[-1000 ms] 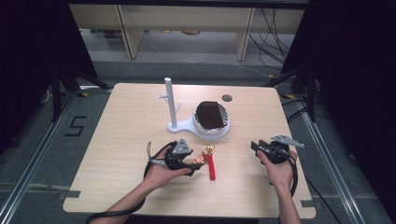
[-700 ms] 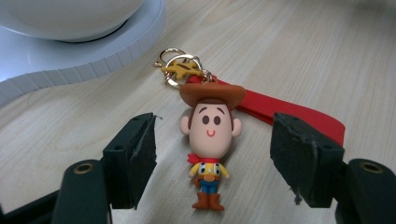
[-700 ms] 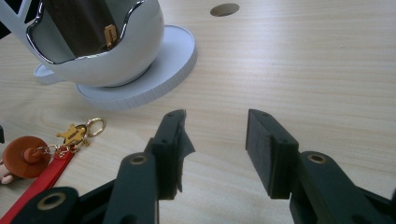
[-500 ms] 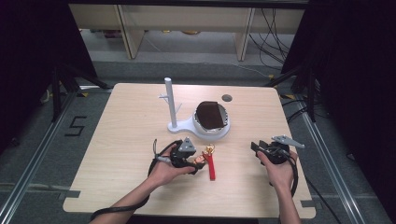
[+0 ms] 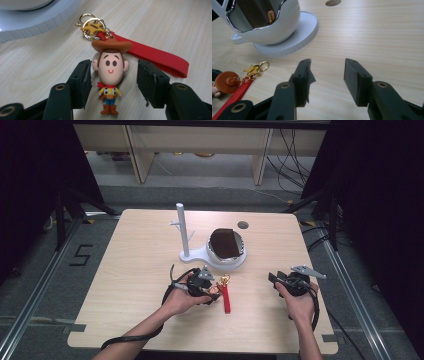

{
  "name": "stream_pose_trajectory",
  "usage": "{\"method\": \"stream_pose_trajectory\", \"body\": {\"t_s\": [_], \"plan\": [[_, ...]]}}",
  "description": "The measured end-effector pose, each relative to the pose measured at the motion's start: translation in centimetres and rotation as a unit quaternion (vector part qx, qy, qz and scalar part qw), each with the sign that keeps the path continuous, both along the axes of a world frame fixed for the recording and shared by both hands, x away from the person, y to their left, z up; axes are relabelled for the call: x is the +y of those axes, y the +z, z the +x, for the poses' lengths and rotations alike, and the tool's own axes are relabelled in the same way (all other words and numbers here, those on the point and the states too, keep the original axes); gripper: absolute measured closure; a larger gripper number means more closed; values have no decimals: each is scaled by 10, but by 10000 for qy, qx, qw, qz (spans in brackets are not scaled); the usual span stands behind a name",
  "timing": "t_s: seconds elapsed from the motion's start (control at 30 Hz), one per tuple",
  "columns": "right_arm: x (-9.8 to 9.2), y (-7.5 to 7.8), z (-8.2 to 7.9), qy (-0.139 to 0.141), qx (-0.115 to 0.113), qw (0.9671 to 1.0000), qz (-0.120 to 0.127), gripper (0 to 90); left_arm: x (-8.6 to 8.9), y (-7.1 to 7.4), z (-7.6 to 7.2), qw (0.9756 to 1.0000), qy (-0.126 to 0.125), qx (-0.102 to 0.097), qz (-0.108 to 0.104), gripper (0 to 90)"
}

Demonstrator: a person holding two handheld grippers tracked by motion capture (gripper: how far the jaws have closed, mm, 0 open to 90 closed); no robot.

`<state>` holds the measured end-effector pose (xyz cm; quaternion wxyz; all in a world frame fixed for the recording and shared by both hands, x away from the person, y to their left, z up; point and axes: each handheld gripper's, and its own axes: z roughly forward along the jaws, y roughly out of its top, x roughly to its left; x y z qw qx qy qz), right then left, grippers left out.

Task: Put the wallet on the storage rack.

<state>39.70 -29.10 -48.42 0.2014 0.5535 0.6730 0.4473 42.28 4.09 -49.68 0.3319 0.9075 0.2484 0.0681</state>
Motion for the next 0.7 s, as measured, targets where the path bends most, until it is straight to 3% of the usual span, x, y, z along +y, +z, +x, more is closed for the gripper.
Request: {"method": "stream_pose_trajectory", "body": {"t_s": [0.13,0.27,0.3,0.37,0.53,0.7], "plan": [[-1,2,-1,4,62,10000,18,570,-1,1,2,9998,8,139,149,462],[-1,1,0,34,3,10000,82,569,-4,0,3,9996,37,239,152,464],[-1,1,0,54,39,9999,87,568,-8,-1,2,9995,132,279,62,463],[-1,1,0,59,58,9999,73,567,-8,0,4,9992,15,288,290,461],[-2,1,0,49,65,9999,89,566,-12,1,6,9987,99,373,324,481],[-2,0,0,31,51,10000,74,566,-17,3,5,9983,153,285,482,535]]}}
